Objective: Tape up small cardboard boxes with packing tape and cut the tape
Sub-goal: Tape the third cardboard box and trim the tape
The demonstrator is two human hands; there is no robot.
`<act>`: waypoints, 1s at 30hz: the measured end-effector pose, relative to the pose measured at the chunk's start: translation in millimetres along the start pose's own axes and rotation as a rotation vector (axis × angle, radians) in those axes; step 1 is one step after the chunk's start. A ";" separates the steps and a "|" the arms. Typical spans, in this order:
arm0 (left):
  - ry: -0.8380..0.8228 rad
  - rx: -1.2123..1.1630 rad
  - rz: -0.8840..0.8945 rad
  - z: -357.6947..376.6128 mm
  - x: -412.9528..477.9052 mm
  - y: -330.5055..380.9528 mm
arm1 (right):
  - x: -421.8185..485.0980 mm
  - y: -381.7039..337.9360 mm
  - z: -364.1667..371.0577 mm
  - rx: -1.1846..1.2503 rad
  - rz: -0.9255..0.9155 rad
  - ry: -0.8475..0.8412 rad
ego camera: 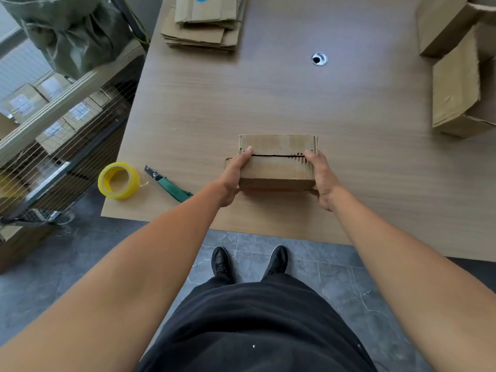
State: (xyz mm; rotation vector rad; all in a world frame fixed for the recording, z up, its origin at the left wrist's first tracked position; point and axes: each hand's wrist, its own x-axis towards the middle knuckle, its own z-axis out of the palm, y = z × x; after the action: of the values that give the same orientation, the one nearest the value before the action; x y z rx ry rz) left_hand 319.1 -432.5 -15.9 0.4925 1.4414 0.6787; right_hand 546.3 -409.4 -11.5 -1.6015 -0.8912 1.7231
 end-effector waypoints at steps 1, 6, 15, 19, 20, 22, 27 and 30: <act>-0.006 0.025 0.000 -0.9 -0.3 1.2 | -0.3 0.2 3.1 -0.058 -0.027 0.045; -0.051 0.182 0.077 -12.4 2.1 11.9 | -2.7 -6.1 7.4 -0.996 -0.576 0.397; 0.091 0.472 0.394 -90.2 -20.5 8.6 | -17.8 -9.2 75.3 -1.599 -0.353 0.242; 0.650 0.786 0.421 -226.7 -42.1 -33.0 | -15.7 -2.7 107.6 -1.615 -0.385 0.278; 0.692 0.848 0.352 -256.7 -47.5 -44.3 | -14.3 -0.8 119.9 -1.607 -0.406 0.280; 0.632 1.074 0.208 -297.9 -53.4 -62.4 | -9.9 0.6 139.6 -1.598 -0.417 0.290; 0.543 1.391 0.271 -333.2 -46.9 -73.9 | -5.4 -4.0 143.9 -1.594 -0.381 0.305; 0.542 1.380 0.367 -328.1 -53.2 -66.7 | -9.9 -7.1 144.5 -1.592 -0.391 0.287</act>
State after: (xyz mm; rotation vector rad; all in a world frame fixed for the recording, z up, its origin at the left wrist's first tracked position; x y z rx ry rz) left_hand 1.9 -547.3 -50.4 1.7622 2.2487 -0.0485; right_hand 402.9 -422.8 5.7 -2.1314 -2.4710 0.2290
